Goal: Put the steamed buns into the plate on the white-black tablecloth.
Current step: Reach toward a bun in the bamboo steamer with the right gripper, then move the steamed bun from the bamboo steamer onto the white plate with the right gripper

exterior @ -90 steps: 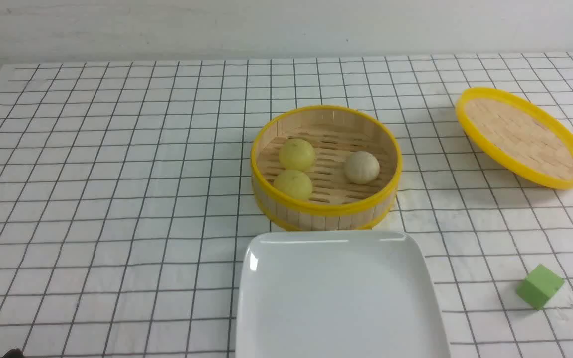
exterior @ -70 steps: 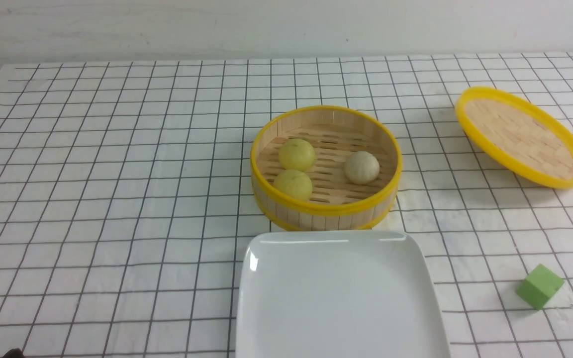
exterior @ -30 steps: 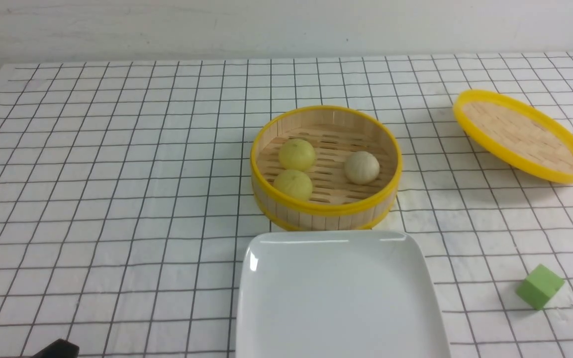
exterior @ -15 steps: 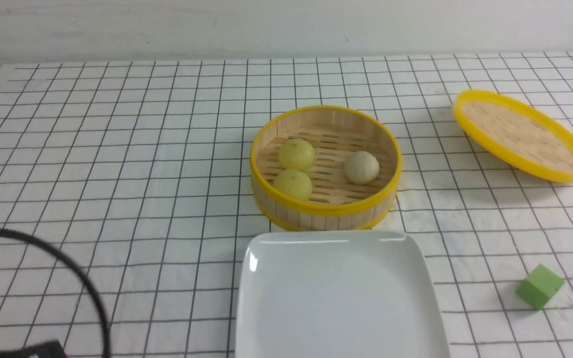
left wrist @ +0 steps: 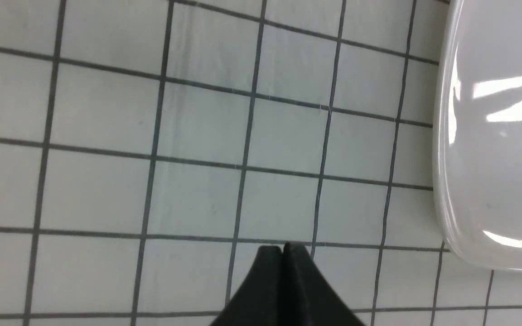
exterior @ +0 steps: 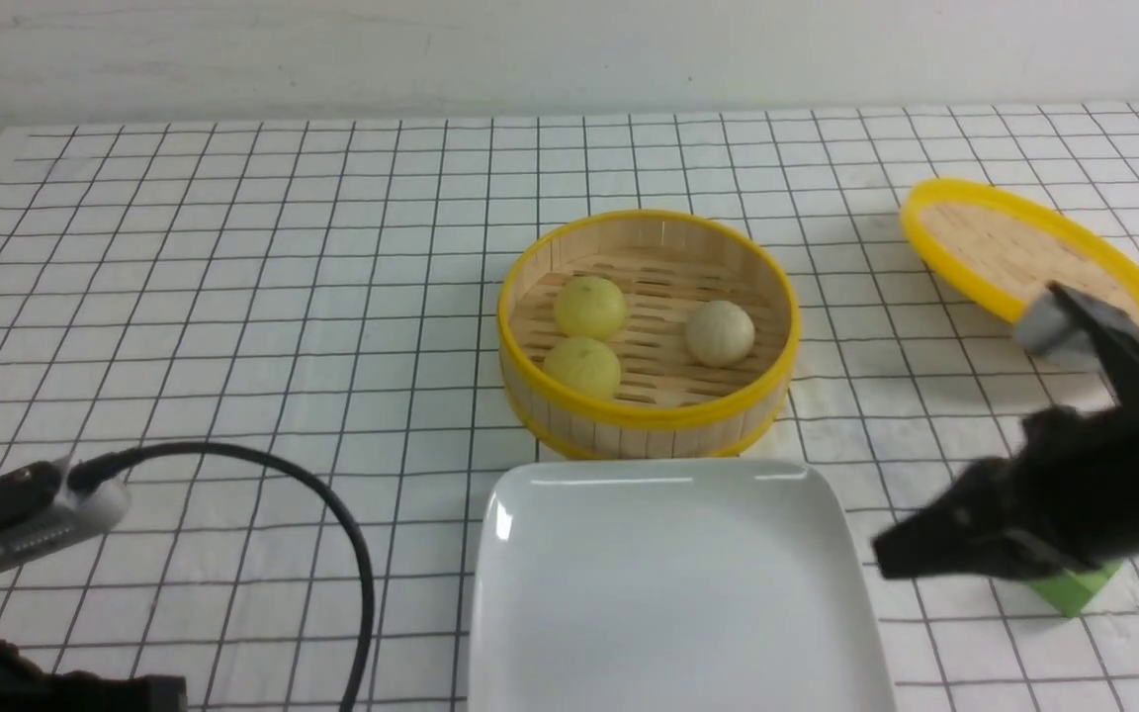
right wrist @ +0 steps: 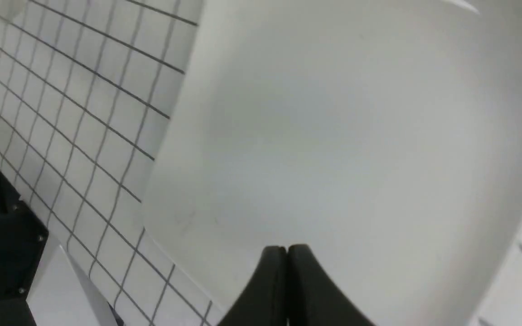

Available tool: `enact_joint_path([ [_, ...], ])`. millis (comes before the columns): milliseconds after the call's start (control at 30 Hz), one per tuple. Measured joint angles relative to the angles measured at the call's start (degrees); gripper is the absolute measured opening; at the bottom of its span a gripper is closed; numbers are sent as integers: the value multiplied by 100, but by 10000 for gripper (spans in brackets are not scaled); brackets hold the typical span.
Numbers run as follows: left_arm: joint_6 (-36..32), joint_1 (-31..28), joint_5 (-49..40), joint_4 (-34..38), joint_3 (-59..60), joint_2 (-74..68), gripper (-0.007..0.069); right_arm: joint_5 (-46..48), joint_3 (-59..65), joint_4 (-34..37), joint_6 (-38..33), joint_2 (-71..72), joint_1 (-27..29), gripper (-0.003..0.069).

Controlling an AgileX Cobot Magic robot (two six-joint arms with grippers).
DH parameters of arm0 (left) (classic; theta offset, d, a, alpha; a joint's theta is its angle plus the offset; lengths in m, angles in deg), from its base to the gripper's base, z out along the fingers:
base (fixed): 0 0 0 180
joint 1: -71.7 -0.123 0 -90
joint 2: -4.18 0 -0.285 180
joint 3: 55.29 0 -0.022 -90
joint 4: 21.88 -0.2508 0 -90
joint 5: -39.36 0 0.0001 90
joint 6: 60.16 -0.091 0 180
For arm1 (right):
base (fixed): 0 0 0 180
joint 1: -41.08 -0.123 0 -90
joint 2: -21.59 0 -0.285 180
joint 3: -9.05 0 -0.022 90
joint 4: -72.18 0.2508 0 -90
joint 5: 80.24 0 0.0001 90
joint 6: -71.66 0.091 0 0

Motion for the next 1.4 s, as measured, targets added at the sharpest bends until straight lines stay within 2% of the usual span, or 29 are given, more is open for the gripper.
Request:
enact_joint_path([
  [67,-4,0,0,0,0,-19,2,-35,-299,-49,52,-241,-136,12],
  [133,-4,0,10,6,-6,-45,4,-252,-1207,-613,532,-893,-426,17],
  [200,-4,0,10,6,-6,-52,5,-317,-1544,-938,750,-1120,-507,22],
  [267,-7,0,18,11,-17,-57,8,-346,-2473,-1987,1282,-1756,-718,56],
  [300,-7,0,18,11,-17,-57,8,-346,-2536,-2062,1358,-1803,-752,59],
  [333,-7,0,20,17,-17,-57,10,-346,-2783,-2429,1506,-1984,-816,76],
  [400,-18,0,31,13,-17,-57,14,-384,-3581,-3321,1958,-2584,-998,149],
  [467,-22,0,37,13,-17,-57,17,-457,-3993,-3836,2182,-2916,-1044,207],
  [500,-22,0,37,13,-17,-57,19,-476,-4090,-3884,2234,-2948,-1044,213],
  [567,-22,0,37,13,-17,-57,22,-638,-4662,-4481,2591,-3353,-1038,300],
  [667,-22,0,62,13,-17,-57,27,-925,-4951,-4717,2843,-3676,-1038,356],
  [767,-22,0,117,13,-17,-57,34,-1247,-4996,-4775,2926,-4010,-1038,372],
  [900,-22,0,162,18,-17,-57,36,-1468,-4996,-4793,2934,-4360,-1038,353],
  [1033,-22,0,165,18,-17,-57,38,-1543,-5000,-4793,2939,-4384,-1038,282],
  [1100,-22,0,165,18,-17,-57,41,-1415,-5000,-4797,2939,-4268,-1038,172],
  [1133,-22,0,165,18,-17,-57,41,-1415,-5000,-4797,2939,-4256,-1038,163],
  [1167,-22,0,165,18,-17,-57,44,-1268,-5000,-4805,2939,-4152,-1038,92],
  [1233,-22,0,165,18,-17,-57,46,-1022,-5000,-4826,2939,-3885,-1038,22],
  [1400,-22,0,165,18,-17,-57,53,-301,-5000,-4812,2946,-3060,-1038,21],
])
